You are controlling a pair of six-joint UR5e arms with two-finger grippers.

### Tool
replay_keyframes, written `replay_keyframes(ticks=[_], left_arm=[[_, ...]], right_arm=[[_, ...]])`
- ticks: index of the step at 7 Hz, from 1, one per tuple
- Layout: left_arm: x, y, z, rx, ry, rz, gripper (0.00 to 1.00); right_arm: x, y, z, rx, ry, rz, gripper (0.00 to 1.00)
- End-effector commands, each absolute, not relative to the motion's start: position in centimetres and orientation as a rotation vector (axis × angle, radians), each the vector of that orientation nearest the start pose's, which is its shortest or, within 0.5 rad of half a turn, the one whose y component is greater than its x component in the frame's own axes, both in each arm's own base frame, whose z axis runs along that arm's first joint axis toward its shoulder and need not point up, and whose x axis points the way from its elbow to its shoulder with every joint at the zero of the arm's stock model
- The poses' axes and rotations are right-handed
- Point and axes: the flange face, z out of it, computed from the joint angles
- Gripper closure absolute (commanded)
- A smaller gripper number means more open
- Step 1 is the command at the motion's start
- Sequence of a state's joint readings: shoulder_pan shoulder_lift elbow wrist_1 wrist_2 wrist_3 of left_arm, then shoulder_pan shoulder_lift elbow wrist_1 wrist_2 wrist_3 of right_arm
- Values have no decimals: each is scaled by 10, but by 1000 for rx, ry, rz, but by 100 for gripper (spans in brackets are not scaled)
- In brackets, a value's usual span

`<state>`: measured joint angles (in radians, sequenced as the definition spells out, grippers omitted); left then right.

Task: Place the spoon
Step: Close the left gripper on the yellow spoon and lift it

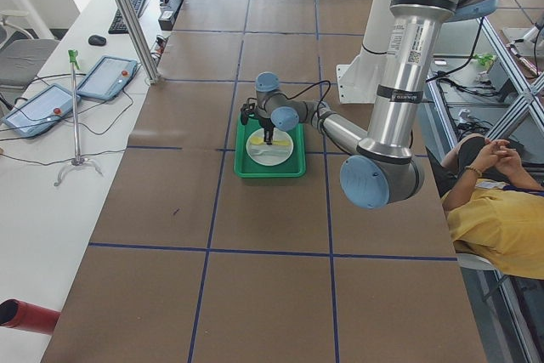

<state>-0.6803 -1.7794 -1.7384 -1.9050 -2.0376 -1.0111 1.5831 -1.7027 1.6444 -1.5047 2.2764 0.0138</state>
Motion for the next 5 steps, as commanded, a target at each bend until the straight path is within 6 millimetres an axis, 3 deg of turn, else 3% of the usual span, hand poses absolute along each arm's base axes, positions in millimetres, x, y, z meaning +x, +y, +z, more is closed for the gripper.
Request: replay_keyframes(ticks=[1,2,4,5], left_arm=[[381,-440,416,73,852,41,100],[369,-451,403,88,851,7,100],[389,-466,363,46,845,-79,100],[408,-468,356,21,844,-105,100]], right_arm=[[74,-435,682,7,-706,22,0],[74,-435,682,7,-706,22,0],[74,-435,682,7,-706,22,0],[74,-435,682,7,-706,22,0]])
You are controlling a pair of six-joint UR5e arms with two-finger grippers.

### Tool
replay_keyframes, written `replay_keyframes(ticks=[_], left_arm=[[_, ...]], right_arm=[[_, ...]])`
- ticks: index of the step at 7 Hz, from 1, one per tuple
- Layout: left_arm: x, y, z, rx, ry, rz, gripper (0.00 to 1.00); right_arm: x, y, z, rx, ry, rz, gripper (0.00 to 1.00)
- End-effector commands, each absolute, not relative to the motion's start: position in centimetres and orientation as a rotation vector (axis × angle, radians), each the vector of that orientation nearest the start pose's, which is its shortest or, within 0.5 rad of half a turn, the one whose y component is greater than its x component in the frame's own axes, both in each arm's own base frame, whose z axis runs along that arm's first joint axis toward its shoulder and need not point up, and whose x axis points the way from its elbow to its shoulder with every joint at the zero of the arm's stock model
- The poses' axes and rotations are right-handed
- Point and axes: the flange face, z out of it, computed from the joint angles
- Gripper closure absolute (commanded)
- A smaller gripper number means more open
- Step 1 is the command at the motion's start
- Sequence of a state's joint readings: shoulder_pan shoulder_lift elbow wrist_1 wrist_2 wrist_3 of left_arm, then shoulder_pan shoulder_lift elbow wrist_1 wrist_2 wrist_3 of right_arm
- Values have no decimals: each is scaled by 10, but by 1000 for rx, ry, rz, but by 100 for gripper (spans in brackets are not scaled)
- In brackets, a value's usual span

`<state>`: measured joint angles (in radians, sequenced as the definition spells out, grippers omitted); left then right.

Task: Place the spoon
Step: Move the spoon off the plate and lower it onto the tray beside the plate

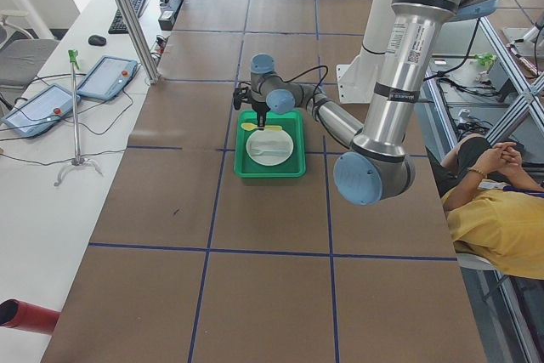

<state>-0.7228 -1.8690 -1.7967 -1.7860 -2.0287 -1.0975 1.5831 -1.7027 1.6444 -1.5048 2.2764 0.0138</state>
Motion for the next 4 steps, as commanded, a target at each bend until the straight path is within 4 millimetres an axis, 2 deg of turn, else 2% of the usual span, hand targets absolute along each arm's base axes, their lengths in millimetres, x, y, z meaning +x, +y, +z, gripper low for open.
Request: replay_keyframes(ticks=[1,2,3,4], left_arm=[[440,-458,362,4,818,-84,100],[453,-450,368,3,800,-75,94],[454,-449,368,6,802,-66,74],[454,-448,365,15,811,-56,30]], right_arm=[[74,-435,682,7,-706,22,0],[74,-435,682,7,-706,22,0],[74,-435,682,7,-706,22,0],[74,-435,682,7,-706,22,0]])
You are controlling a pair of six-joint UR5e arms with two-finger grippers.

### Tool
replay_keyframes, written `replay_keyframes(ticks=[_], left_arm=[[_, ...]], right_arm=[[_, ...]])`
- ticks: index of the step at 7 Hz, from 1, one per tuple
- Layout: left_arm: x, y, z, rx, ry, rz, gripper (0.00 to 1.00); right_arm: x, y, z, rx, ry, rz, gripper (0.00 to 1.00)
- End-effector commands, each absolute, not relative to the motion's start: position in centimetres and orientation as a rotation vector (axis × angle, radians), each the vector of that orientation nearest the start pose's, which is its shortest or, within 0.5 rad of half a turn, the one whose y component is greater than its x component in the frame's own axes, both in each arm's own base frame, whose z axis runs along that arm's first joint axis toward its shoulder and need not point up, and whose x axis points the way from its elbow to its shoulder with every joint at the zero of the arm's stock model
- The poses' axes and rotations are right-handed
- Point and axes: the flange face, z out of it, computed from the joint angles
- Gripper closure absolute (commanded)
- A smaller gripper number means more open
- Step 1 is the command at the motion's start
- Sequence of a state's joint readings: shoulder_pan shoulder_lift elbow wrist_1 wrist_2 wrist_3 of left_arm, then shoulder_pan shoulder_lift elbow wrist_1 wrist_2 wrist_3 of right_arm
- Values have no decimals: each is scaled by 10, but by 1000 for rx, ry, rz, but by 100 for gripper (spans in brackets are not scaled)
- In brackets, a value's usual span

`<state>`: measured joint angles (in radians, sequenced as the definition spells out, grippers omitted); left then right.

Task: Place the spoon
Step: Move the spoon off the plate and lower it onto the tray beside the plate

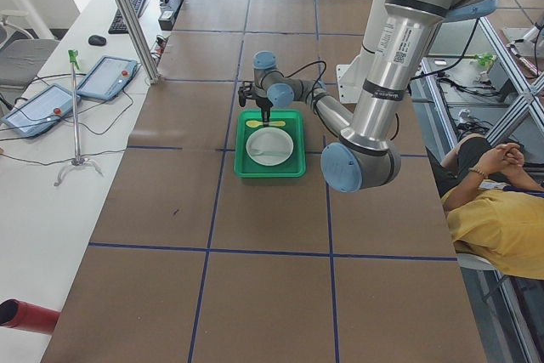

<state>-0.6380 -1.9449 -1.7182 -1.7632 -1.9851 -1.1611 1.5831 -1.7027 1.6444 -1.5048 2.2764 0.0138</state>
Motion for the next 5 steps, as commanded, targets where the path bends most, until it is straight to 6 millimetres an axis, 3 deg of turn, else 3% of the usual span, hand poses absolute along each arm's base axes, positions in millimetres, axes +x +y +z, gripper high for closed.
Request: replay_keyframes(ticks=[1,2,3,4,5], left_arm=[[451,-446,357,20,824,-56,0],[439,-448,346,35,847,-61,0],[405,-471,345,70,847,-84,0],[357,-495,351,151,819,-30,0],[298,-515,384,144,768,61,0]], right_arm=[[74,-435,682,7,-706,22,0],[74,-435,682,7,-706,22,0],[74,-435,682,7,-706,22,0],[74,-435,682,8,-706,22,0],[74,-435,682,8,-706,22,0]])
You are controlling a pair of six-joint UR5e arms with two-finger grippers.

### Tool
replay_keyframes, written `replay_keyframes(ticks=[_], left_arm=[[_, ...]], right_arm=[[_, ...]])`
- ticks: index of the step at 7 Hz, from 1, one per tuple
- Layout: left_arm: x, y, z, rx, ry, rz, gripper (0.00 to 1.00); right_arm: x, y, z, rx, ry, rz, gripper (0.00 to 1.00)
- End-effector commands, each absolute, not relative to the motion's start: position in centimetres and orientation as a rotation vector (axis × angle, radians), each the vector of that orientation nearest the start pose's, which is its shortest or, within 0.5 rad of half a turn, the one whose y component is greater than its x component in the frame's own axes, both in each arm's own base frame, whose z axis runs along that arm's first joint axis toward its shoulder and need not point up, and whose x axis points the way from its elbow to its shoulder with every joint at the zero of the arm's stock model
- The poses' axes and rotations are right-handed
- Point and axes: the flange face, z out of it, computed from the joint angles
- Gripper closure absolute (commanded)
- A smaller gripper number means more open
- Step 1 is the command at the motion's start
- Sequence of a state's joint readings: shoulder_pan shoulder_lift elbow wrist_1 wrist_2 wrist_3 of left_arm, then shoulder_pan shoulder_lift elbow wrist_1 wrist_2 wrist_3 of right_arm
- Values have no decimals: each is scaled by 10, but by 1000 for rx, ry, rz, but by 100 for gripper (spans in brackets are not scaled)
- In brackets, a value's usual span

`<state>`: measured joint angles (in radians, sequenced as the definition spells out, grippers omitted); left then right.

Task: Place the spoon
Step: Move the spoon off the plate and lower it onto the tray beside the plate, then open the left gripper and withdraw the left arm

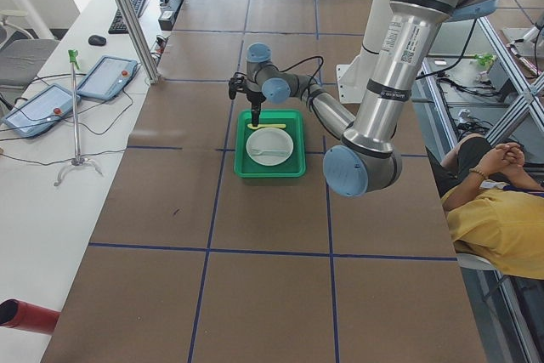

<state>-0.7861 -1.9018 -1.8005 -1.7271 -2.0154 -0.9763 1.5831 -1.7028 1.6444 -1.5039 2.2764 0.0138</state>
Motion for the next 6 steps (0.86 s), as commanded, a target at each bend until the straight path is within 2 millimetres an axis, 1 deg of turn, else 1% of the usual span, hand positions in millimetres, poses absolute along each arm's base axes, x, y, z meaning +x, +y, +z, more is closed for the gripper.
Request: replay_keyframes(ticks=[1,2,3,4,5,6], left_arm=[[225,-533,423,145,722,132,0],[144,-547,465,164,655,194,0],[72,-545,499,118,661,144,0],[39,-528,535,71,710,117,0],[4,-504,572,55,718,143,0],[-23,-481,594,42,767,128,0]], right_arm=[[74,-435,682,7,-706,22,0],[74,-435,682,7,-706,22,0],[74,-435,682,7,-706,22,0],[74,-435,682,7,-706,21,0],[74,-435,682,7,-706,22,0],[74,-435,682,7,-706,22,0]])
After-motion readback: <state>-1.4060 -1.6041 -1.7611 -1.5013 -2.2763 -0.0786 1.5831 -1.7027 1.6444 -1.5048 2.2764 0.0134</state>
